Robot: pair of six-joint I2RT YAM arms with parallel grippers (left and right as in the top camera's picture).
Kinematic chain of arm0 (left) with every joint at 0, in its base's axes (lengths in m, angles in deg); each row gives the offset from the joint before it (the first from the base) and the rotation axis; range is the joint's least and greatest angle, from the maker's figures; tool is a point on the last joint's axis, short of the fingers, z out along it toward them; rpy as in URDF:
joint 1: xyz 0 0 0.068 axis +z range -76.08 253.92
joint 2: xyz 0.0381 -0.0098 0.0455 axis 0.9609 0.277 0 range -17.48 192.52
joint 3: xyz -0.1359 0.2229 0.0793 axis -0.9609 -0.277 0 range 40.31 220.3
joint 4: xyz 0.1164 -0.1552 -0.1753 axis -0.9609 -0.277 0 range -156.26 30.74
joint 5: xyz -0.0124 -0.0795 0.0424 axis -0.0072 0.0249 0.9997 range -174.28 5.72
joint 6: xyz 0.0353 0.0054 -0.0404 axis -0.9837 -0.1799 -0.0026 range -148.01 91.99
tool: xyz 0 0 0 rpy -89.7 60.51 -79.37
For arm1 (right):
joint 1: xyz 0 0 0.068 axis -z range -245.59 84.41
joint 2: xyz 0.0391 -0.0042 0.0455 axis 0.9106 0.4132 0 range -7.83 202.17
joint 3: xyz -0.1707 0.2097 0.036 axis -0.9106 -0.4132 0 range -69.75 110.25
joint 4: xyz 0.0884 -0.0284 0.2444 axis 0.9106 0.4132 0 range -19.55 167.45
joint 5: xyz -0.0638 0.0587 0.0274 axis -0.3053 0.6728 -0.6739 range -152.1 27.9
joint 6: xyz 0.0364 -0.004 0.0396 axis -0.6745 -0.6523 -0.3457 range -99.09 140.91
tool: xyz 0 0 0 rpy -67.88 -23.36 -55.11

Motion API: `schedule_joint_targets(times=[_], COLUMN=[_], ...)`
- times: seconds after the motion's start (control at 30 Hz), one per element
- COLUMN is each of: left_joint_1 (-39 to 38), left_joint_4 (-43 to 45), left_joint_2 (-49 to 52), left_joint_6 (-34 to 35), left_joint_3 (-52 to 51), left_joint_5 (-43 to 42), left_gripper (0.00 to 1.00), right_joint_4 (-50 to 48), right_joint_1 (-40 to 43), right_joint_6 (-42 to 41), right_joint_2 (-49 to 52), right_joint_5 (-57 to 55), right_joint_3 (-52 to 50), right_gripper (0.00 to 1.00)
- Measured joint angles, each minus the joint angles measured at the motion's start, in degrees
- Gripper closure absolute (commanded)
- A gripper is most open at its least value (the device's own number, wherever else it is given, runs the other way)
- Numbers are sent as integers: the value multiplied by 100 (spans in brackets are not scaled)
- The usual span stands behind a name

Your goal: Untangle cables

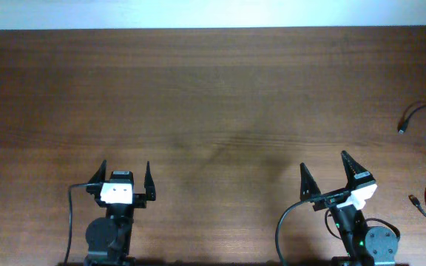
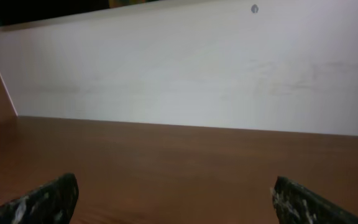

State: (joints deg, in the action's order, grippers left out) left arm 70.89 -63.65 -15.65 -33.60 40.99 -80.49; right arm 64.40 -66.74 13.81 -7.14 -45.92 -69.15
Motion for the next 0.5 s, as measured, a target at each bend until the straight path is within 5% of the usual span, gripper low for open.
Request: schedule_joint_targets(times=[0.23, 0.5], left_joint_1=[0, 0], left_joint_4=[0, 0], left_joint_2=[0, 0], left_joint_6=[2, 2], left_joint_3=[0, 0], left_joint_5=[0, 0], left_gripper=[2, 1], right_joint_4=[330, 708], right_joint_1=[2, 7], right_joint_6=[955, 278], right_joint_2=[0, -2], right_joint_5=[-396, -2092], right_joint_3=[0, 0], right_gripper=[1, 1])
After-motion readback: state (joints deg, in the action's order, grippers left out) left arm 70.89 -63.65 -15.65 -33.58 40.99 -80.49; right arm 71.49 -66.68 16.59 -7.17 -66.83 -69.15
